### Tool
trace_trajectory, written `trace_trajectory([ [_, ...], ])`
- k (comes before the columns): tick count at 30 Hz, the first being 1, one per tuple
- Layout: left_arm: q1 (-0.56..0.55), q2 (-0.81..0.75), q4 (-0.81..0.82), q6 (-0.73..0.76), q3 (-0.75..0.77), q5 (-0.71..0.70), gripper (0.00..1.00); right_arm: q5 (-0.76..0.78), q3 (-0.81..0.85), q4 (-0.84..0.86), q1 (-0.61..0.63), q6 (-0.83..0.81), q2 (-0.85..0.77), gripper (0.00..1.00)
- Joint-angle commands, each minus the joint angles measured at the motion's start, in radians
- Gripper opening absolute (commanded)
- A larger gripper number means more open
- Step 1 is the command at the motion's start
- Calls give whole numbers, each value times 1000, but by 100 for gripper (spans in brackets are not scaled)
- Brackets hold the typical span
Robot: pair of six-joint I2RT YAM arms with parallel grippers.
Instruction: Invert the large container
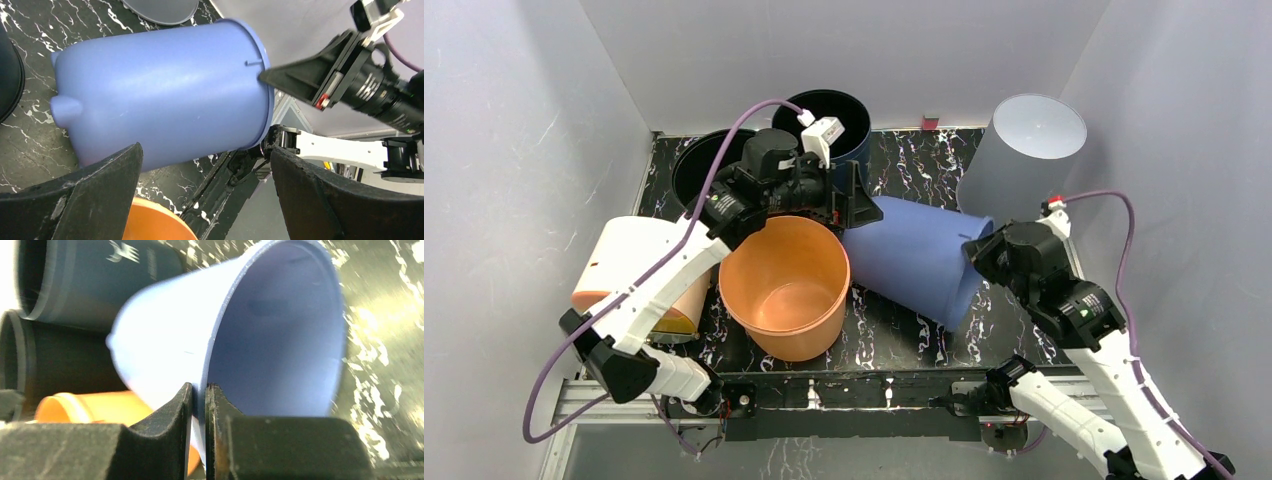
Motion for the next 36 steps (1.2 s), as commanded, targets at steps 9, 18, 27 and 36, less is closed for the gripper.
trace_trajectory([
  [9, 57, 153, -9, -25, 74, 59, 98, 46, -111, -236, 4, 86, -76, 0],
  [18, 148, 253, -43, -20, 78, 87, 98, 58, -145, -281, 3, 84, -106, 2],
  [27, 147, 361, -82, 8, 147, 145, 98, 84, -141, -334, 4, 106, -145, 11],
  [36, 145, 381, -21, -15, 85, 193, 98, 74, -159, -327, 4, 106, -138, 16],
])
